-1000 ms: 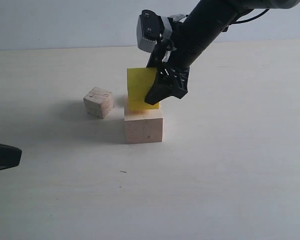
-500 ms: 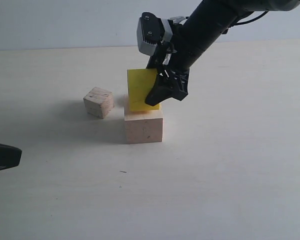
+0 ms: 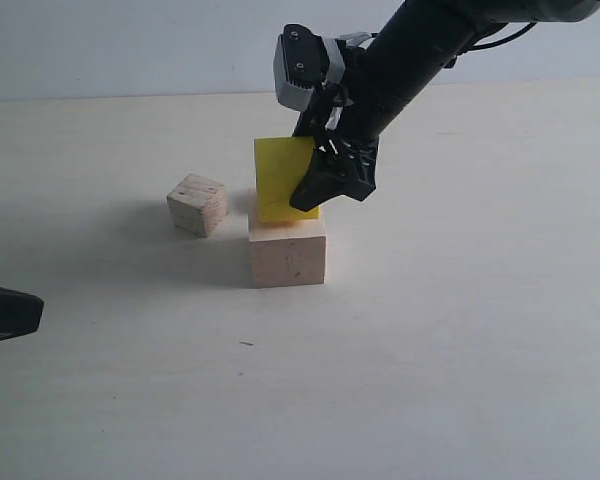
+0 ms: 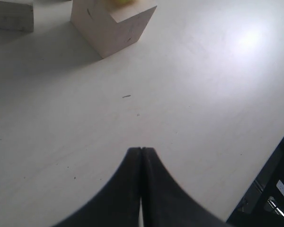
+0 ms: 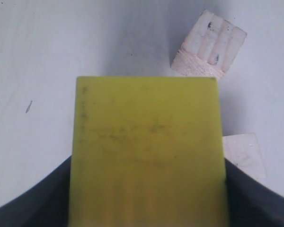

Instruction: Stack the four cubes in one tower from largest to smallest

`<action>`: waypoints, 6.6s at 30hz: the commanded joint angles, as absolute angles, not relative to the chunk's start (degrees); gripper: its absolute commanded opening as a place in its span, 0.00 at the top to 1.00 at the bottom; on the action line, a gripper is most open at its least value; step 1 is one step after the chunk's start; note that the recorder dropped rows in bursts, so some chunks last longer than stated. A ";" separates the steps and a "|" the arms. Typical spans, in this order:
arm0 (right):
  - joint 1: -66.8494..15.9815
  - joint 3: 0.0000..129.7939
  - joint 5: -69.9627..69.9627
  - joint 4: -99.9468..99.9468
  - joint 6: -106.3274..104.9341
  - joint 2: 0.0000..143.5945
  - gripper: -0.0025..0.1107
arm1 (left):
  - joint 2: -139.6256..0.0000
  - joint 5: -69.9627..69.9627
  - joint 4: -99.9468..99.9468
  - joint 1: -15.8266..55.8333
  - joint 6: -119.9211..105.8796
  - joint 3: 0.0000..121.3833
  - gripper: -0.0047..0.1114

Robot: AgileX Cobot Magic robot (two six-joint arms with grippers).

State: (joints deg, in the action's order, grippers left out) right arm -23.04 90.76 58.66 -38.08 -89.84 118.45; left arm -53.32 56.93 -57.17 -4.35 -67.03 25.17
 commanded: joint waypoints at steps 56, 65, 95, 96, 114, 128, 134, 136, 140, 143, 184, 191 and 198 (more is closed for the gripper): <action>-22.99 90.67 58.66 -38.98 -88.28 119.02 0.55 | -53.41 57.03 -57.45 -4.00 -67.03 25.50 0.96; -22.99 90.67 58.62 -38.71 -88.38 119.02 0.53 | -53.41 57.03 -57.45 -4.00 -67.03 25.50 0.96; -22.99 90.67 57.33 -38.72 -88.27 119.02 0.44 | -53.41 57.03 -57.45 -4.00 -67.03 25.50 0.96; -22.99 90.67 56.97 -38.72 -88.27 119.02 0.44 | -53.41 57.03 -57.45 -4.00 -67.03 25.50 0.96; -22.99 90.67 59.40 -38.72 -88.52 119.02 0.44 | -53.41 57.09 -57.45 -4.00 -67.13 25.50 0.96; -22.99 90.67 59.38 -38.88 -88.28 119.02 0.40 | -53.41 57.09 -57.45 -4.00 -67.13 25.50 0.96; -22.99 90.67 59.25 -39.01 -88.29 119.02 0.31 | -53.41 57.09 -57.45 -4.00 -67.13 25.50 0.96; -22.99 90.67 59.25 -39.01 -88.29 119.02 0.31 | -53.41 57.09 -57.45 -4.00 -67.13 25.50 0.96; -22.99 90.67 59.25 -39.56 -88.29 119.02 0.31 | -53.41 57.09 -57.45 -4.00 -67.13 25.50 0.96; -22.99 90.67 59.25 -40.58 -88.40 119.02 0.31 | -53.41 57.09 -57.45 -4.00 -67.13 25.50 0.96; -22.99 89.55 59.06 -41.54 -92.58 116.85 0.98 | -53.41 57.09 -57.56 -4.00 -67.17 25.50 0.96; -22.99 88.31 58.14 -41.92 -93.45 116.85 0.98 | -53.41 57.09 -57.56 -4.00 -67.17 25.50 0.96; -22.99 88.31 58.36 -42.97 -95.17 116.85 0.98 | -53.41 57.09 -57.56 -4.00 -67.17 25.50 0.96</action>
State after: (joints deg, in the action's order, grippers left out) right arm -23.04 88.45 58.40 -41.04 -94.06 117.44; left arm -53.32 56.93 -57.17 -4.35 -67.03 25.17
